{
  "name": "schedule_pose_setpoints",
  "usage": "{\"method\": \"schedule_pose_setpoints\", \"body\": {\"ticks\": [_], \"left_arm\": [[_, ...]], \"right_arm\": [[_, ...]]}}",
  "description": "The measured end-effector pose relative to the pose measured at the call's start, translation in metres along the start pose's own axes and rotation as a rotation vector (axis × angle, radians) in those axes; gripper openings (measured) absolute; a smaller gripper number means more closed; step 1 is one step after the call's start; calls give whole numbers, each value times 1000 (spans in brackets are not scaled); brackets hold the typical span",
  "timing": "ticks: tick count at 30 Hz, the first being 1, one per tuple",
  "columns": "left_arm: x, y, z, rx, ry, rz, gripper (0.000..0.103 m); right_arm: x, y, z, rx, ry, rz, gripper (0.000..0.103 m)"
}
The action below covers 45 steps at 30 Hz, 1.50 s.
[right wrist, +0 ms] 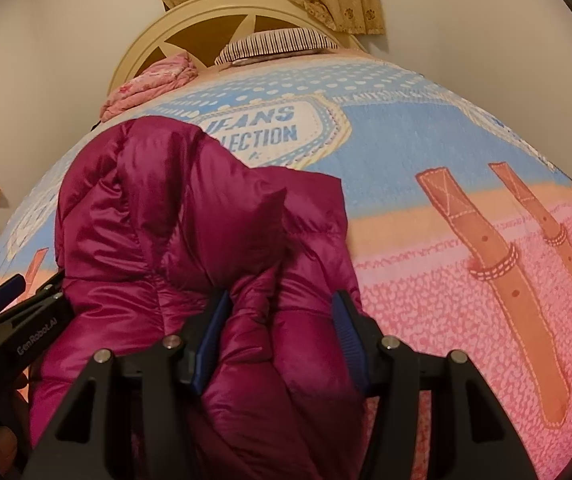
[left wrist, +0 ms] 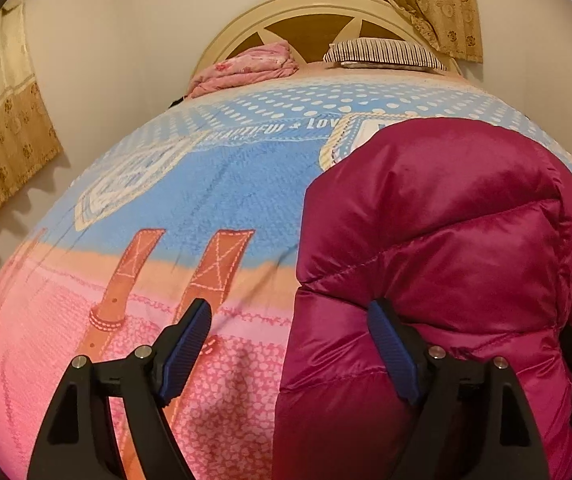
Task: Fold large clothes
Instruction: 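Grasp the jacket bundle with the right gripper while the left gripper holds its side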
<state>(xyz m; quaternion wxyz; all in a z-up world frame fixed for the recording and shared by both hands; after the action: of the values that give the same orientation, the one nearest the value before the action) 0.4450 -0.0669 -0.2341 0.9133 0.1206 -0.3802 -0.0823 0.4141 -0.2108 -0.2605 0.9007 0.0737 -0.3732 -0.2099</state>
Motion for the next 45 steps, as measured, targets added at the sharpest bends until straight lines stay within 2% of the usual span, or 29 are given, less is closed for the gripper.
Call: {"method": "schedule_pose_setpoints", "body": {"ticks": [8, 17, 22, 32, 45], "left_arm": [[-3, 1, -3, -25, 10, 7, 84], [-19, 7, 4, -138, 46, 44, 84], [-30, 5, 17, -156, 12, 8, 84], [-36, -1, 21, -186, 9, -20, 84], [-37, -9, 6, -281, 36, -12, 84]], "right_arm": [[-4, -6, -5, 9, 4, -18, 56], [-8, -12, -10, 11, 14, -36, 65], [-10, -20, -12, 68, 52, -83, 70], [-17, -23, -8, 107, 65, -89, 73], [-17, -25, -12, 133, 72, -91, 73]]}}
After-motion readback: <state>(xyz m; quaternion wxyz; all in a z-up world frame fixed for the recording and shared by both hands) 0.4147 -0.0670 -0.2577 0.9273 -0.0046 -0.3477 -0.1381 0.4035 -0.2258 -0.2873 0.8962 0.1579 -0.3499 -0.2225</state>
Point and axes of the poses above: each gripper's, at about its wrist camera, not at the fingertips, and z roughly against the way its jaws point, y to its left, x to its top, the point moved 8 cm from there along -z, roughly the way its jaws point, and after that the axes turned 11 degrees about -z, right-handed, at the moved point
